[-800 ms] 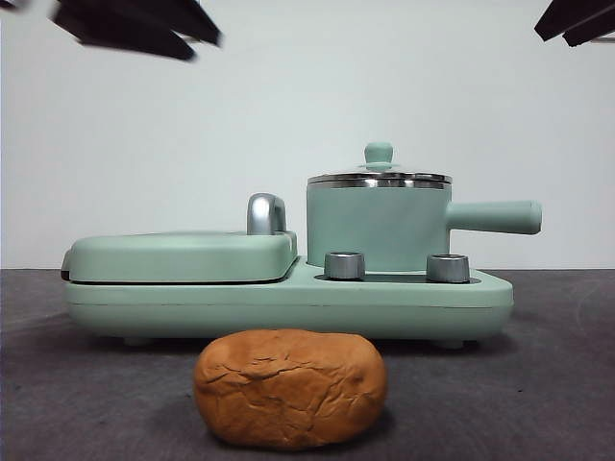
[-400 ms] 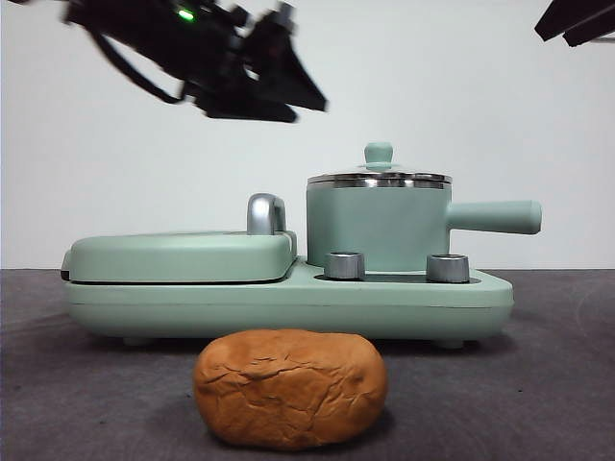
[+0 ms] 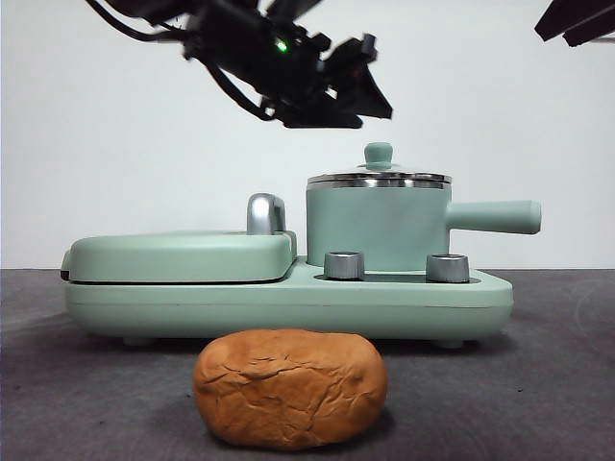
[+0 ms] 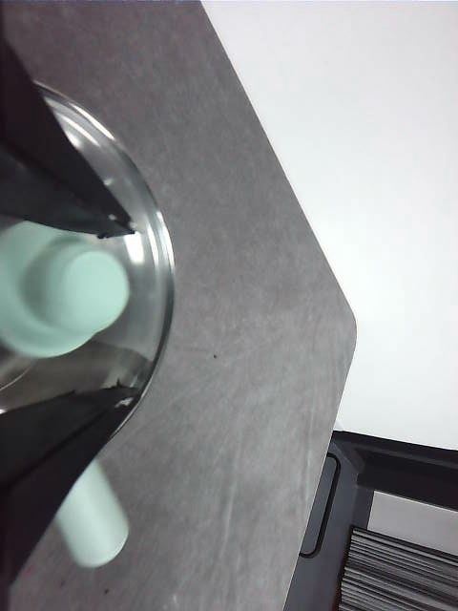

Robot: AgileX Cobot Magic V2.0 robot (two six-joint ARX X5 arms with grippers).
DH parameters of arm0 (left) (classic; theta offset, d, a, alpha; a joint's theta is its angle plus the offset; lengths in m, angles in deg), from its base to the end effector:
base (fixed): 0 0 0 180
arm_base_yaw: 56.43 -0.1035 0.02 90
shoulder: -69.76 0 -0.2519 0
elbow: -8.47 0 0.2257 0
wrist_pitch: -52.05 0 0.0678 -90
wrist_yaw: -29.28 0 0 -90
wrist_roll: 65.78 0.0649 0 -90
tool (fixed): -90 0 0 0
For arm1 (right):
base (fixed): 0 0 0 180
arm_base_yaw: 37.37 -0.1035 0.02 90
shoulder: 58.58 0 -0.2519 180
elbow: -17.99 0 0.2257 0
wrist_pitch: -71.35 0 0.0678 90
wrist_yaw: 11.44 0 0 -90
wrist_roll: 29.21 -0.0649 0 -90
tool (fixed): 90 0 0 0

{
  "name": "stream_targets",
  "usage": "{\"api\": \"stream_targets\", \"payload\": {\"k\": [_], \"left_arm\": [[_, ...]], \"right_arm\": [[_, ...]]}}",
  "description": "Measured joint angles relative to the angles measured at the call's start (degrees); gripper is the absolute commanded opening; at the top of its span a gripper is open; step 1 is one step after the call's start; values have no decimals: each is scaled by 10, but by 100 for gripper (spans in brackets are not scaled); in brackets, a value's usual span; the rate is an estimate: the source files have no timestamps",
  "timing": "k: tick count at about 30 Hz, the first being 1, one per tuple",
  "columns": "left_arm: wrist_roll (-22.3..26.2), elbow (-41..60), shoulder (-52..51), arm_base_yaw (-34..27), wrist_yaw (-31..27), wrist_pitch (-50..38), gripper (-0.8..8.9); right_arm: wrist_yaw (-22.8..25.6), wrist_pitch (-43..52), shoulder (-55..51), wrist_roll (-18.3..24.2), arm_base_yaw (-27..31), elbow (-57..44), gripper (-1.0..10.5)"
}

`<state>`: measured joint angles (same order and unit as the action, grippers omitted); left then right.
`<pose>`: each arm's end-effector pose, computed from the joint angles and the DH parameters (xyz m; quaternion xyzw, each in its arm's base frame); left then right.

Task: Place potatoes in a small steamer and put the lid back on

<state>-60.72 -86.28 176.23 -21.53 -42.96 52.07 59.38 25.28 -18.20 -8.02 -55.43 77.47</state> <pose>0.3490 -0.2676 0.2728 0.0546 0.0816 -0.4452 0.8900 0.1421 0.0688 0.2820 -0.1672 0.1721 0.3481 0.9062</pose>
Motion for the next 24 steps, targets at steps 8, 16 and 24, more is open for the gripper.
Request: {"api": "stream_targets", "payload": {"k": [8, 16, 24], "left_arm": [[0, -35, 54, 0, -15, 2, 258], [0, -36, 58, 0, -16, 21, 252], [0, -37, 58, 0, -16, 31, 244]], "right_arm": [[0, 0, 0, 0, 0, 0, 328], [0, 0, 0, 0, 0, 0, 328], [0, 0, 0, 0, 0, 0, 328]]}}
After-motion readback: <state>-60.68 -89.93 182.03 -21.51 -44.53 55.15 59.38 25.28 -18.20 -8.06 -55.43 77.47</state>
